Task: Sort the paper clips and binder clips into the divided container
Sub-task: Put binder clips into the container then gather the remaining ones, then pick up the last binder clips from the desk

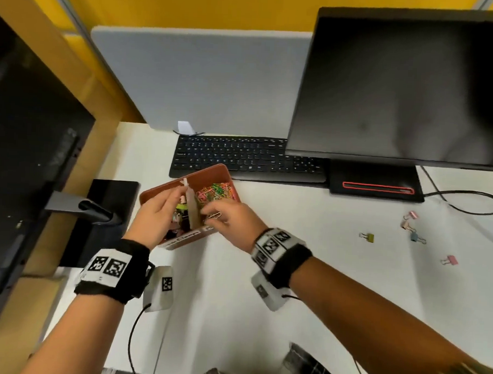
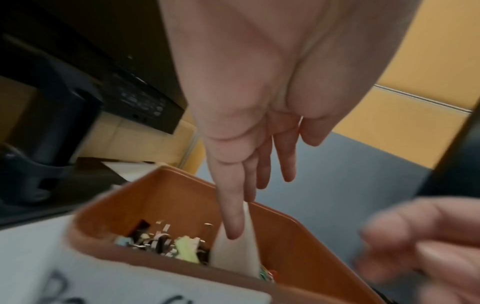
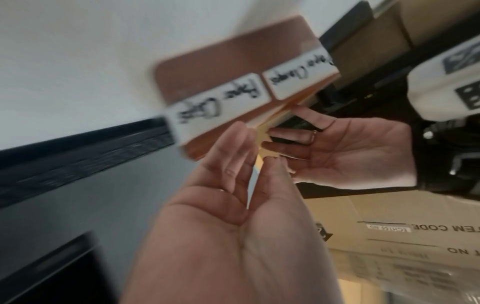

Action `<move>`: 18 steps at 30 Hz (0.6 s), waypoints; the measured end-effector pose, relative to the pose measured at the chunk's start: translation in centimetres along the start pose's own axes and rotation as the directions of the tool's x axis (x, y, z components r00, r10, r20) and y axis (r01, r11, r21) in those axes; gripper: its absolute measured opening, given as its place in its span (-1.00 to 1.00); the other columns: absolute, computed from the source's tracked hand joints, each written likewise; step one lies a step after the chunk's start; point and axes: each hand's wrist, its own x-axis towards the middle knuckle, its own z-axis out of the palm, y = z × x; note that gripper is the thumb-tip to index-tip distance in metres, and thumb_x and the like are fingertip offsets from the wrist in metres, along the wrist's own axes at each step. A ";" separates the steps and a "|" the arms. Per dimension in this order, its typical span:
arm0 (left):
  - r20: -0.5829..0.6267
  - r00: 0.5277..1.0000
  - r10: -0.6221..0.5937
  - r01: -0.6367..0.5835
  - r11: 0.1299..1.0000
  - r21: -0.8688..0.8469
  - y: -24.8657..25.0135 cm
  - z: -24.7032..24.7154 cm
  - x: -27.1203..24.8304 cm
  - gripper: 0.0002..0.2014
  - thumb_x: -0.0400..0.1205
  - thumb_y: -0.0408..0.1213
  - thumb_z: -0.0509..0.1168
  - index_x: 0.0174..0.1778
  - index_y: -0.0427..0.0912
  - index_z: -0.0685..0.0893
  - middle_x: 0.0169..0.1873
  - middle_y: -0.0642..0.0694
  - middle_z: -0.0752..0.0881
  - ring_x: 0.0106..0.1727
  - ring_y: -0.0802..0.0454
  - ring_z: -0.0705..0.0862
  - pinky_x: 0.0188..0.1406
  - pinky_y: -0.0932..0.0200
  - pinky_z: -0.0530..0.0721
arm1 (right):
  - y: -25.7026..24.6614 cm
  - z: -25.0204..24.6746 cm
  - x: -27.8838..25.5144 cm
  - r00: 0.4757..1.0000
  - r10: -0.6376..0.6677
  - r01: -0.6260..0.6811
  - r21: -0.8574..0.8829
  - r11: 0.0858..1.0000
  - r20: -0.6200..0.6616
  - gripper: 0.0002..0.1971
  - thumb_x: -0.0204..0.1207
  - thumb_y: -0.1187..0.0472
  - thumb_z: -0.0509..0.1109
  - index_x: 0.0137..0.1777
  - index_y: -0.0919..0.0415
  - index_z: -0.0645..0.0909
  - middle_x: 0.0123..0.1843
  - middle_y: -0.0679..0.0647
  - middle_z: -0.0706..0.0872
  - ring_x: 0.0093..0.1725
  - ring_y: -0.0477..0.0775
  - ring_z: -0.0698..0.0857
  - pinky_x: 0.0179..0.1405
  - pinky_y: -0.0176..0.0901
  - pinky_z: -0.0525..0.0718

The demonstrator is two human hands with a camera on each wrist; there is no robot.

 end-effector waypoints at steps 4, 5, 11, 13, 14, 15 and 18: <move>0.111 0.972 0.208 -0.221 0.968 0.122 3.6 4.7 -0.4 -0.74 0.70 -0.20 0.12 0.20 -0.06 0.65 0.17 0.08 0.62 0.18 0.18 0.55 0.17 0.41 0.45 | 7.7 -6.0 -8.2 0.986 0.109 -0.118 -0.065 0.991 -0.129 -0.85 0.49 0.13 0.42 0.04 0.02 0.67 0.00 -0.08 0.68 -0.25 -0.03 0.68 -0.04 -0.12 0.68; 0.145 0.957 0.251 -0.264 0.961 0.082 4.8 6.8 -0.3 -0.77 0.68 -0.22 0.15 0.17 -0.05 0.66 0.16 0.06 0.63 0.14 0.18 0.58 0.11 0.49 0.48 | 9.9 -8.1 -10.9 0.967 0.165 -0.186 -0.094 0.978 -0.194 -0.84 0.47 0.14 0.44 0.04 0.02 0.68 -0.02 -0.12 0.65 -0.27 -0.05 0.66 -0.04 -0.12 0.67; 0.390 0.865 0.316 -0.373 0.925 0.077 9.4 21.1 0.3 -0.71 0.56 -0.21 0.37 0.21 0.03 0.61 0.18 0.07 0.55 0.16 0.11 0.59 0.17 0.20 0.57 | 20.1 -18.2 -23.5 0.645 0.541 -0.719 -0.189 0.669 -0.539 -0.48 0.35 0.07 0.53 0.32 0.00 0.51 0.28 0.14 0.52 0.23 0.22 0.51 0.32 0.08 0.50; 0.484 0.807 0.340 -0.449 0.884 0.128 10.7 26.6 0.3 -0.64 0.54 -0.23 0.39 0.27 -0.01 0.57 0.17 0.06 0.52 0.19 0.09 0.56 0.20 0.30 0.47 | 22.9 -20.4 -26.0 0.538 0.634 -0.813 -0.144 0.564 -0.555 -0.41 0.35 0.07 0.52 0.39 -0.03 0.44 0.38 0.15 0.42 0.34 0.27 0.42 0.38 0.07 0.44; 0.529 0.780 0.334 -0.480 0.861 0.165 11.1 29.3 0.4 -0.62 0.53 -0.23 0.39 0.28 -0.02 0.57 0.19 0.02 0.53 0.22 0.07 0.55 0.23 0.33 0.42 | 24.2 -21.2 -26.8 0.516 0.660 -0.828 -0.122 0.547 -0.547 -0.41 0.36 0.10 0.52 0.39 -0.03 0.44 0.41 0.15 0.40 0.36 0.26 0.40 0.41 0.04 0.39; 0.560 0.767 0.315 -0.497 0.843 0.207 10.9 31.3 0.6 -0.61 0.53 -0.23 0.39 0.28 -0.02 0.56 0.21 -0.01 0.54 0.24 0.04 0.54 0.26 0.34 0.39 | 25.3 -21.3 -26.9 0.523 0.667 -0.823 -0.113 0.556 -0.530 -0.43 0.36 0.13 0.52 0.38 0.00 0.47 0.41 0.16 0.40 0.36 0.27 0.42 0.42 0.01 0.36; 0.620 0.753 0.219 -0.484 0.823 0.297 10.4 36.3 1.1 -0.59 0.48 -0.25 0.42 0.26 -0.03 0.59 0.18 -0.09 0.56 0.26 -0.09 0.53 0.34 0.18 0.44 | 27.6 -21.7 -27.1 0.590 0.632 -0.765 -0.098 0.637 -0.502 -0.59 0.31 0.29 0.54 0.20 0.17 0.65 0.26 0.24 0.54 0.18 0.32 0.60 0.35 0.07 0.48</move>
